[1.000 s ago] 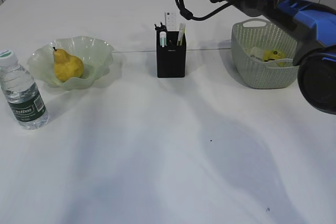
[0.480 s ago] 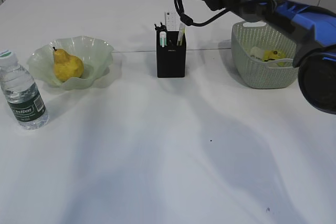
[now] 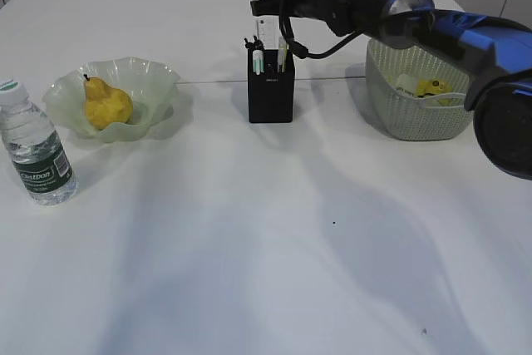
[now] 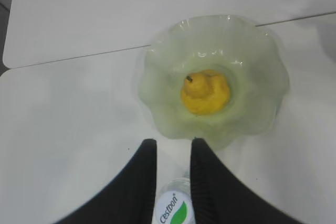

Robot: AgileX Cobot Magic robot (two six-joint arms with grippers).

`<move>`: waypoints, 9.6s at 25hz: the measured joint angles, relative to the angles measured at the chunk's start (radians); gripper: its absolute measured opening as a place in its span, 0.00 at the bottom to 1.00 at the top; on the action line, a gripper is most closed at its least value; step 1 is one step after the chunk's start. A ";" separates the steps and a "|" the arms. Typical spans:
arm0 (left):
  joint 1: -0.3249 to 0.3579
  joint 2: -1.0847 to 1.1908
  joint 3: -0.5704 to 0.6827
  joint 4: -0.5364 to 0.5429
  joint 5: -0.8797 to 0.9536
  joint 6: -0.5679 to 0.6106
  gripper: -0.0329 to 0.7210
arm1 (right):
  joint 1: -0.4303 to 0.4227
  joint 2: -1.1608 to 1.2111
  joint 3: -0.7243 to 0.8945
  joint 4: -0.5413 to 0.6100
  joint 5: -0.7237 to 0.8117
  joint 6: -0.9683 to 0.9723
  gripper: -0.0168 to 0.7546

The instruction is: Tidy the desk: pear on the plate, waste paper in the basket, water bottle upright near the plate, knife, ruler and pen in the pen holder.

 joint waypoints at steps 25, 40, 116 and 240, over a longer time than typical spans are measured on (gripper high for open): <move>0.000 0.053 0.000 -0.061 0.043 -0.016 0.25 | -0.028 -0.272 0.365 0.000 -0.131 0.000 0.16; 0.000 0.053 0.000 -0.069 0.043 -0.018 0.25 | -0.033 -0.380 0.692 -0.017 -0.560 0.017 0.16; 0.000 0.053 0.000 -0.038 0.044 -0.018 0.25 | -0.033 -0.186 0.664 -0.034 -0.782 0.094 0.29; 0.181 -1.590 1.006 -0.426 0.189 0.337 0.24 | -0.034 -2.580 1.891 0.449 0.975 -0.322 0.30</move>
